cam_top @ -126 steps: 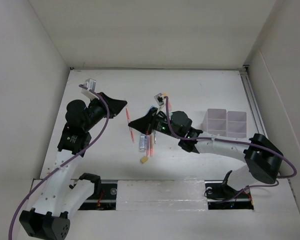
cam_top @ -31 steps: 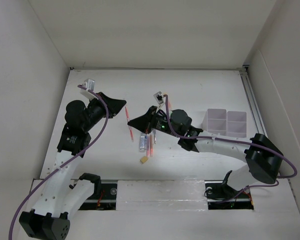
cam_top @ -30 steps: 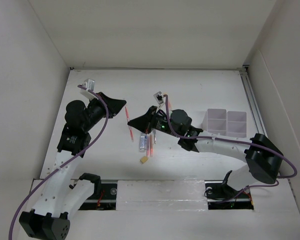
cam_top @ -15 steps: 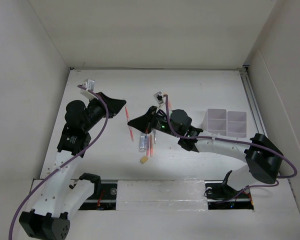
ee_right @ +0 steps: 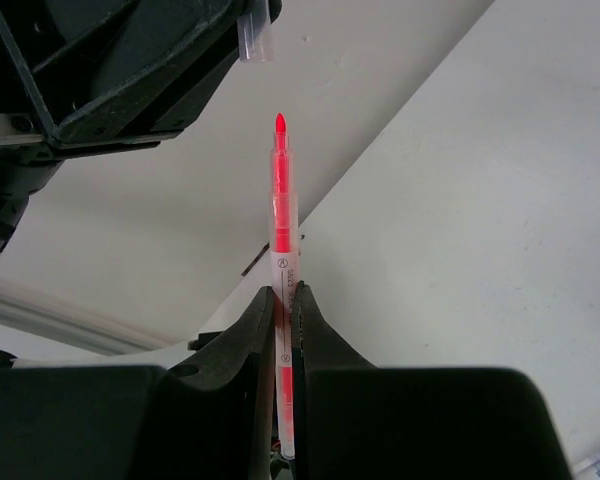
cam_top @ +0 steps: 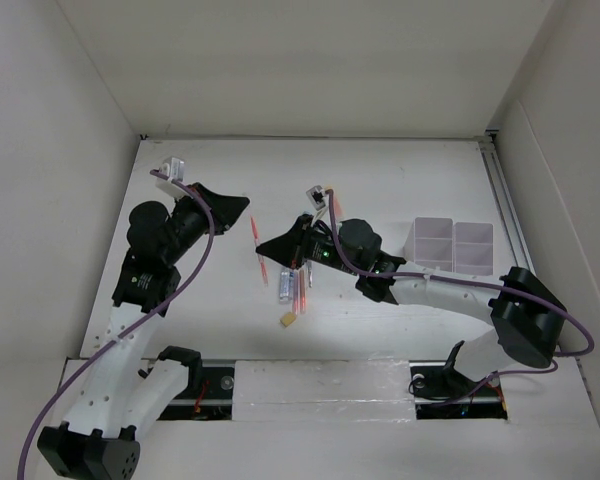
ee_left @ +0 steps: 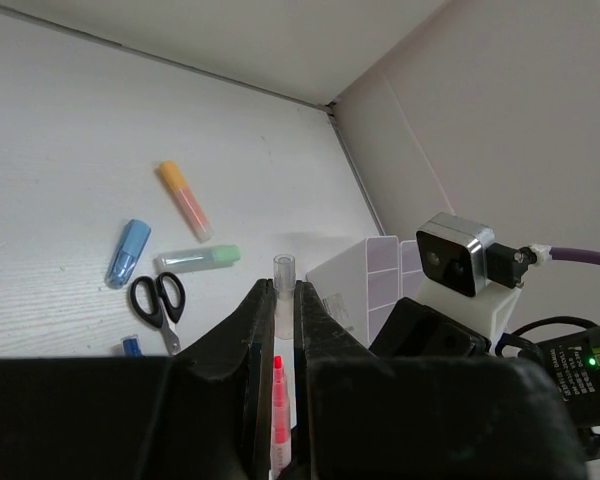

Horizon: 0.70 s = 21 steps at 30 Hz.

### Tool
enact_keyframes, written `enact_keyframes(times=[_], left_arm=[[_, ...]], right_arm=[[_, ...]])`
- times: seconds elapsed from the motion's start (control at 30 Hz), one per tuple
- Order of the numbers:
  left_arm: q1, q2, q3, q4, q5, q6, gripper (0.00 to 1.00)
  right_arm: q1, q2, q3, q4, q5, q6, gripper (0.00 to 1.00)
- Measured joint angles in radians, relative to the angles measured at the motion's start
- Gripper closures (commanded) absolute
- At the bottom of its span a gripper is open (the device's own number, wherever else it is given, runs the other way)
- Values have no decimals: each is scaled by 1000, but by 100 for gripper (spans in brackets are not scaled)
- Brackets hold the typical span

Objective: Sort the stationery into containers
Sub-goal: Close the pen cap on the pen.

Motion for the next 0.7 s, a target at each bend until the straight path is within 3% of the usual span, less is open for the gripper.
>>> enact_keyframes(times=[0.7], left_arm=[[0, -7, -1, 0, 4, 0, 100]], right_arm=[[-7, 0, 28, -11, 0, -1, 100]])
